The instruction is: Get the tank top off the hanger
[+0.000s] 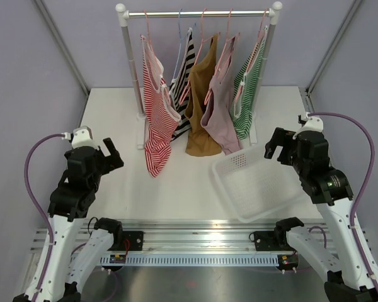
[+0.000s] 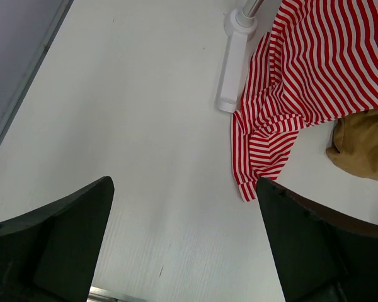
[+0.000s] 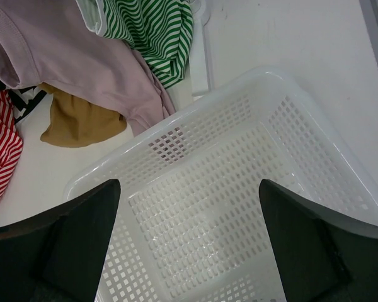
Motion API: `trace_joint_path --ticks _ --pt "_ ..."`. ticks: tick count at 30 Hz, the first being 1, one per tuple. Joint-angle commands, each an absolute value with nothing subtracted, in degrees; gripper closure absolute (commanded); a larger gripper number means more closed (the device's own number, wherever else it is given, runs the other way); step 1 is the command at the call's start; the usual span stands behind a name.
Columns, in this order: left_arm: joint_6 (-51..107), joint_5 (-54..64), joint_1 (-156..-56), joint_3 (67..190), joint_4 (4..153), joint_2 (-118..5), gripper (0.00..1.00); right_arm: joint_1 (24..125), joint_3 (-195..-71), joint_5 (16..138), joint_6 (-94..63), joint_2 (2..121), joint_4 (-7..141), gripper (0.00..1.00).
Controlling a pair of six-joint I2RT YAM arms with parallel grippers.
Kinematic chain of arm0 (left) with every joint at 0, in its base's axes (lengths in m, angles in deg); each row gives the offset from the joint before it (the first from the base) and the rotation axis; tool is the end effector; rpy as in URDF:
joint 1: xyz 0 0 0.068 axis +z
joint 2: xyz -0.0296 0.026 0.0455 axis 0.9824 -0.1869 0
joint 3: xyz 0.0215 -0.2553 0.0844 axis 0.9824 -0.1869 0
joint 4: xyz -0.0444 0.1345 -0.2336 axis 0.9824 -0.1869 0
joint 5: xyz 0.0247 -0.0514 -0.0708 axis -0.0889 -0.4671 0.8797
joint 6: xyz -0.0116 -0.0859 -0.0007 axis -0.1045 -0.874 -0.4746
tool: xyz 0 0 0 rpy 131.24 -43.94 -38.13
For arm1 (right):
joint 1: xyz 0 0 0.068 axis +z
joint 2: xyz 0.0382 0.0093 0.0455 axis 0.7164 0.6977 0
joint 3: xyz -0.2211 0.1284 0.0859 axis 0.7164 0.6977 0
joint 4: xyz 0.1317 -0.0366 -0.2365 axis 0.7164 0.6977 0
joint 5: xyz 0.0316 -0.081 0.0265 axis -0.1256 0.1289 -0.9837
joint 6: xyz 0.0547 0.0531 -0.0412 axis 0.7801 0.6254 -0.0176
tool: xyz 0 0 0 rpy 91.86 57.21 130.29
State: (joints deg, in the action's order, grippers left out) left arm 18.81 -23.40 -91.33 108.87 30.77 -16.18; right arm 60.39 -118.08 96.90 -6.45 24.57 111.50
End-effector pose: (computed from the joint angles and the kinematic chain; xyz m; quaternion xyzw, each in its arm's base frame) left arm 0.1647 -0.0086 0.3290 -0.1544 0.8354 -0.0022 0.5275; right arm 0.1895 0.0323 0.3557 0.0660 0.8529 0.0443 0.5159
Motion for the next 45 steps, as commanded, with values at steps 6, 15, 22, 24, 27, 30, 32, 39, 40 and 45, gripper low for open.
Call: trace_joint_path --ticks 6,15,22,24,27,30,32,39,40,45 --pt "15.2 -16.2 -91.5 124.5 31.1 -25.2 0.01 60.7 -119.1 95.4 -2.3 22.2 108.2 0.01" --pt "13.4 -16.3 -100.6 149.8 32.9 -43.6 0.01 60.7 -112.6 76.0 1.0 15.5 101.3 0.00" --pt "17.6 -22.2 -102.8 172.3 30.8 -62.9 0.01 60.8 -111.8 74.7 1.0 14.3 104.8 0.00" --pt "18.8 -23.9 -102.8 179.2 29.4 -69.3 0.01 60.7 -111.4 74.3 1.2 13.5 105.6 0.01" --pt "20.4 -23.7 -102.9 185.0 29.7 -76.5 0.06 60.7 -111.4 73.7 1.2 12.4 106.8 0.00" --pt "21.5 -23.5 -102.9 187.9 30.8 -81.2 0.14 60.7 -111.6 73.0 1.0 11.4 108.1 0.01" --pt "22.0 -24.7 -103.0 188.3 31.6 -82.9 0.19 60.8 -111.6 72.5 0.9 10.7 108.8 0.00" --pt "25.0 -32.9 -103.8 189.3 31.7 -86.8 0.56 60.7 -111.0 71.1 1.0 9.3 109.7 0.00" --pt "25.5 -33.2 -103.8 189.5 31.9 -87.3 0.63 60.8 -110.5 70.7 1.1 9.2 109.7 0.00" --pt "26.3 -32.9 -103.8 189.8 32.4 -88.2 0.72 60.7 -108.6 69.7 1.9 8.6 109.4 0.01"
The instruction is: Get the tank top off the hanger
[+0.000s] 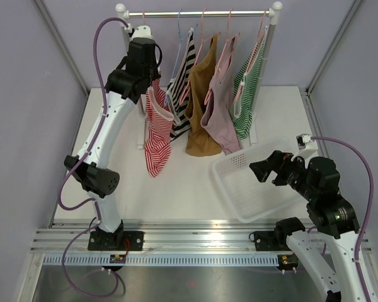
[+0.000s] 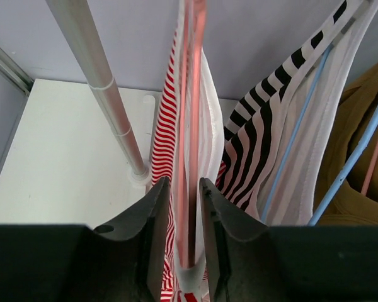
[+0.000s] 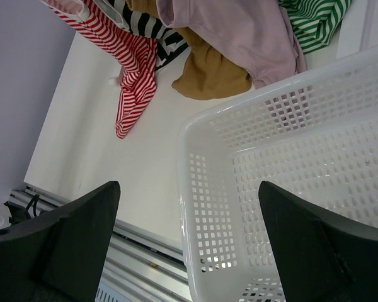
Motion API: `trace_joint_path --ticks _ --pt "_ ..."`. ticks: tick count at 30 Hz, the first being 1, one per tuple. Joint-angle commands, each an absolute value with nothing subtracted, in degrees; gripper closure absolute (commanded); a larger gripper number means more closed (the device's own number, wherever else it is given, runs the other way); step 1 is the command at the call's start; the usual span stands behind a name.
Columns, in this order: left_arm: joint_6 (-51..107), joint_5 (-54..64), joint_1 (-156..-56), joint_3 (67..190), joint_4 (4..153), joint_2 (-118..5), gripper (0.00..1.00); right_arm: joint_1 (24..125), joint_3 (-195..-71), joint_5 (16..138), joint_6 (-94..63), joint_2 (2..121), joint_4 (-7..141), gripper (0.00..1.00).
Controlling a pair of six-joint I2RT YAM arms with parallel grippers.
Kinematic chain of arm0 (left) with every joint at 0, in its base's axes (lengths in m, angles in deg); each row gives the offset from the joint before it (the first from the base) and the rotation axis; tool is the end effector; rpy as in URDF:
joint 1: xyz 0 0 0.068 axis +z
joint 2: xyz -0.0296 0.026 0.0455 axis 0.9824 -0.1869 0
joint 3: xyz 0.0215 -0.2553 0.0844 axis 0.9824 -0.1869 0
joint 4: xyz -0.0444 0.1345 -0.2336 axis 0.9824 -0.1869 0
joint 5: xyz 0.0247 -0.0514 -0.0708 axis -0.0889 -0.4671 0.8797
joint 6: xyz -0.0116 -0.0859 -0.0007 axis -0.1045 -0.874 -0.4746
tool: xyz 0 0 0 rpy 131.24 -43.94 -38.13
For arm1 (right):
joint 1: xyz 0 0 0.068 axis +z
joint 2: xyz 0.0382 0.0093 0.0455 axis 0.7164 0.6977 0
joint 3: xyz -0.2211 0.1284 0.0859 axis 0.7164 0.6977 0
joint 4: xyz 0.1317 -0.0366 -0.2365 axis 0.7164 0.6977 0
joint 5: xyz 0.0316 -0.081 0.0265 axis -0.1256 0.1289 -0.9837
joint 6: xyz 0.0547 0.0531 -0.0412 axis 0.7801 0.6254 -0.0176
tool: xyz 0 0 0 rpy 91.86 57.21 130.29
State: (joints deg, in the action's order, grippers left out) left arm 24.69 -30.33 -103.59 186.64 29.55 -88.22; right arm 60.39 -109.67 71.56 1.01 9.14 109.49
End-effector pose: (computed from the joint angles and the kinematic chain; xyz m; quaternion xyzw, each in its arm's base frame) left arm 0.4151 -0.1500 0.4623 -0.0613 0.8216 0.0029 0.5667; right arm 0.1329 0.0522 0.3475 -0.0020 0.8132 0.2738 0.5135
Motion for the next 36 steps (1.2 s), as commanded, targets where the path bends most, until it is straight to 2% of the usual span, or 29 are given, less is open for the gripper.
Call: trace_joint_path --ticks 1,2,8,9,12,14,15,16,19,21,22,36 --pt "26.7 -32.7 -103.8 189.9 32.7 -88.3 0.73 60.8 -108.1 69.3 2.1 8.6 109.2 0.01" --pt "27.0 -32.7 -103.8 190.3 32.9 -88.5 0.80 60.7 -108.0 69.2 2.2 8.5 109.0 0.01" --pt "29.5 -32.6 -103.8 192.7 32.7 -90.3 0.88 60.7 -107.6 67.3 3.1 8.7 108.2 0.00" --pt "29.7 -32.5 -103.8 193.3 32.7 -90.6 0.94 60.8 -107.6 67.1 3.1 8.7 108.2 0.00" --pt "30.6 -31.4 -103.8 194.3 32.7 -91.6 1.00 60.7 -107.3 66.8 3.1 8.9 107.9 0.00" --pt "31.3 -31.1 -103.8 195.3 32.7 -92.0 1.00 60.7 -107.4 66.4 3.1 9.2 107.7 0.00" --pt "31.5 -31.1 -103.8 195.3 32.7 -92.2 0.93 60.8 -107.3 66.2 3.2 9.3 107.6 0.00" --pt "31.8 -31.1 -103.8 195.3 33.0 -92.4 0.90 60.8 -107.3 65.9 3.3 9.4 107.5 0.01" --pt "32.4 -30.5 -103.6 195.7 33.0 -93.3 0.95 60.8 -107.3 65.8 3.5 9.3 107.2 0.01" --pt "32.2 -29.8 -103.2 196.3 32.5 -94.0 0.94 60.7 -107.3 65.8 3.6 9.3 107.2 0.00" --pt "32.0 -29.7 -103.0 196.4 32.0 -94.5 1.00 60.7 -107.5 65.8 3.5 9.4 107.2 0.01" --pt "31.5 -28.8 -102.9 196.3 35.4 -88.1 1.00 60.7 -108.6 66.8 3.7 9.0 106.1 0.00"
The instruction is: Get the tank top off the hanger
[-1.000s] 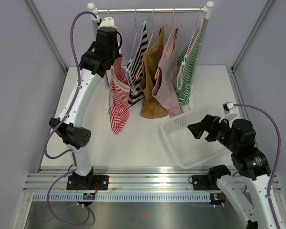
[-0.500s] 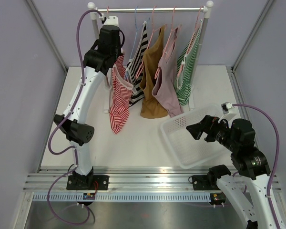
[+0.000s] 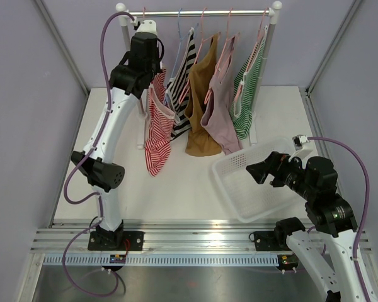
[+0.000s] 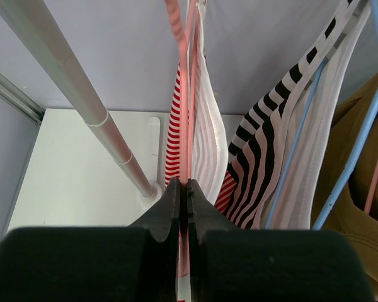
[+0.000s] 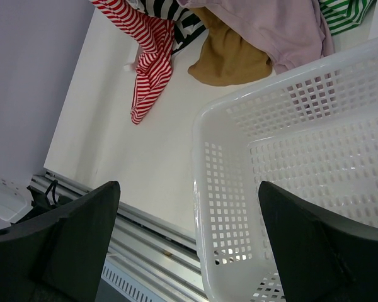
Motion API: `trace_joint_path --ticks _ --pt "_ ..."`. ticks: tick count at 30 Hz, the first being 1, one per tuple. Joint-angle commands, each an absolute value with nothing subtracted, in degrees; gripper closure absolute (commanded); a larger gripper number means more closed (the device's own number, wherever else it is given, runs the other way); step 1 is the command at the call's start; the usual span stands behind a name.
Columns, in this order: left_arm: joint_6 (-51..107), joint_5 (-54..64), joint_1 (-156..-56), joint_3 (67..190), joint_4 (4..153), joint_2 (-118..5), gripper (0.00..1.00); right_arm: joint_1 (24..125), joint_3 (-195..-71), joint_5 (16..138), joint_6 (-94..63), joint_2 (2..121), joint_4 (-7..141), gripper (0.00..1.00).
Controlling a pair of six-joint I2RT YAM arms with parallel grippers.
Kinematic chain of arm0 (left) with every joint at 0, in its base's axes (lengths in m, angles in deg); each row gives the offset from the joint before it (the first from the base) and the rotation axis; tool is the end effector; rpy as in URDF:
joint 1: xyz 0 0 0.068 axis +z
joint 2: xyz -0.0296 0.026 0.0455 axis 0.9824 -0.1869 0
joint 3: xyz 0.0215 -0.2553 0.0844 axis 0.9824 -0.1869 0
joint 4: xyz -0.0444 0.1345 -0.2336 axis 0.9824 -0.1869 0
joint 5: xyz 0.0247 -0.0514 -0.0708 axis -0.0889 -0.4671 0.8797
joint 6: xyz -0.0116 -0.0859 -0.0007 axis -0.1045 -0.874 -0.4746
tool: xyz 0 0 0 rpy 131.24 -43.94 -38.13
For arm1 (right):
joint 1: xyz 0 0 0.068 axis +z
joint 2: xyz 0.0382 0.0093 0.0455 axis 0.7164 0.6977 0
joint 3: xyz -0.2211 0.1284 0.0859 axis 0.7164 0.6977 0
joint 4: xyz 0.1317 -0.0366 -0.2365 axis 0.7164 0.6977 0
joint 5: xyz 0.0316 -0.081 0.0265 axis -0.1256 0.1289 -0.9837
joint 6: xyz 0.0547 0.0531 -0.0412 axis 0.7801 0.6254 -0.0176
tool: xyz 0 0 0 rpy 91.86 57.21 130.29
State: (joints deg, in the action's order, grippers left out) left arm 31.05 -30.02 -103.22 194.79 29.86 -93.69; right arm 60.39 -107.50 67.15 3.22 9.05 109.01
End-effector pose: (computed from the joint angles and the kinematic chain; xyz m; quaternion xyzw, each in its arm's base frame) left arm 0.4332 -0.1553 0.4705 -0.0236 0.8107 0.0248 0.5845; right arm 0.1340 0.0584 0.3360 -0.0062 0.8188 0.3091 0.4837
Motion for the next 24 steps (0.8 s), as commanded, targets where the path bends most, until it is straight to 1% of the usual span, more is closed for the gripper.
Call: trace_joint_path --ticks 1,12,16,19,24 --pt "31.8 -28.6 -102.9 196.3 35.8 -87.7 1.00 60.7 -108.7 66.8 3.8 8.7 105.8 0.01" --pt "31.9 -26.8 -102.9 196.0 35.7 -83.0 1.00 60.7 -109.4 67.3 3.4 7.8 105.8 0.01" --pt "31.0 -26.2 -102.9 195.2 32.5 -80.5 1.00 60.8 -109.7 66.7 3.4 8.1 105.0 0.01" --pt "29.2 -24.7 -102.9 190.4 30.1 -76.1 1.00 60.7 -110.3 66.4 3.4 8.4 104.4 0.01" --pt "24.6 -22.6 -103.0 178.7 27.2 -66.5 1.00 60.7 -111.6 65.8 2.6 9.1 103.5 0.00"
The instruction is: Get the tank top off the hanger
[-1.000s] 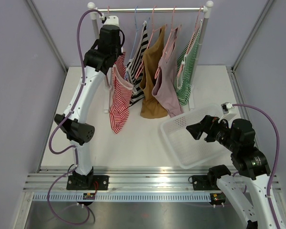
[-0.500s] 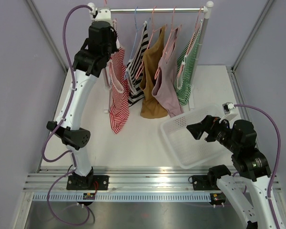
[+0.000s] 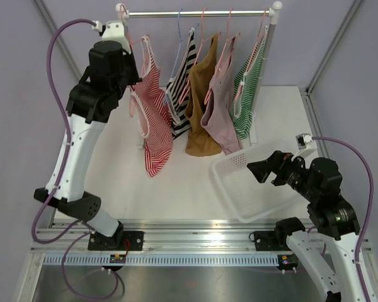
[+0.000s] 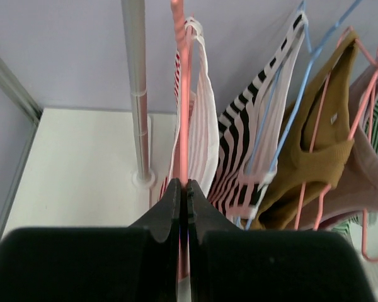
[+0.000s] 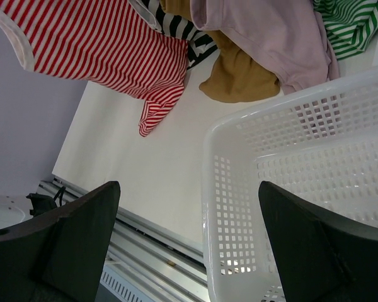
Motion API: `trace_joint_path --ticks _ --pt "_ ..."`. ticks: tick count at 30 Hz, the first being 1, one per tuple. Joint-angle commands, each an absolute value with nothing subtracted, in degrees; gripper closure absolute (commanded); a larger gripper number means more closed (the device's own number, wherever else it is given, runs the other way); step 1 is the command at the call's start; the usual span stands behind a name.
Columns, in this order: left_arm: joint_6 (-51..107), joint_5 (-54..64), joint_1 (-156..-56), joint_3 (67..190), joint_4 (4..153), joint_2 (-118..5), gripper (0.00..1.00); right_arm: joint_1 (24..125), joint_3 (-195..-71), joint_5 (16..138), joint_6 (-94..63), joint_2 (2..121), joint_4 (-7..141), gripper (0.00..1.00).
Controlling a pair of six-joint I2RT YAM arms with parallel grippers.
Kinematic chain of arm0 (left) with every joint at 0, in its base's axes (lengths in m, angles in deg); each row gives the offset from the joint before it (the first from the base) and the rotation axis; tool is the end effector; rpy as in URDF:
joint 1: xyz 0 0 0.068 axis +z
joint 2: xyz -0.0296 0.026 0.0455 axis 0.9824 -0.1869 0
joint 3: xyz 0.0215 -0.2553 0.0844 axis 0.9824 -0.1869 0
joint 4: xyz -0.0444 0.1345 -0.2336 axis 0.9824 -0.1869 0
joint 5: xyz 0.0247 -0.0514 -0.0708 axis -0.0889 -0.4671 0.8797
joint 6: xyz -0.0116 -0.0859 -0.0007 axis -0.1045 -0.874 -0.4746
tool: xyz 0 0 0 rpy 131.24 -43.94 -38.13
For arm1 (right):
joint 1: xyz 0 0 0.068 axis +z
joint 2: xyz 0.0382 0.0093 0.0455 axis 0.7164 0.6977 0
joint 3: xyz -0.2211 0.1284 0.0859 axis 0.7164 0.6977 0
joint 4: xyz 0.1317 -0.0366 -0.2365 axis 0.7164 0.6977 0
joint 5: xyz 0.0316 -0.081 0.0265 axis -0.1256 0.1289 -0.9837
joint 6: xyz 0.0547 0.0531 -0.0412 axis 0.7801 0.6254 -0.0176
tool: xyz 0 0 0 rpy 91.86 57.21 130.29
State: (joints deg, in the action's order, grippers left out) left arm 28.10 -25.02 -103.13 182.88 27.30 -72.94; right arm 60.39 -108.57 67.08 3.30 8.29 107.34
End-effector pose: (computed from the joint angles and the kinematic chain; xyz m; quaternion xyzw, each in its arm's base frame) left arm 0.3281 -0.1146 0.5341 -0.0317 0.7838 -0.0438 0.6186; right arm 0.1304 0.0575 0.3483 -0.0114 0.8018 0.3158 0.5072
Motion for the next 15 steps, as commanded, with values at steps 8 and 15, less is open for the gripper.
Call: trace_joint_path --ticks 8,15 --pt "21.8 -19.3 -105.7 155.7 29.8 -45.3 1.00 60.7 -111.1 59.2 2.9 8.2 99.1 0.01" --pt "22.6 -15.8 -105.8 135.6 30.9 -23.9 1.00 60.7 -110.8 58.0 3.5 7.7 94.7 0.01"
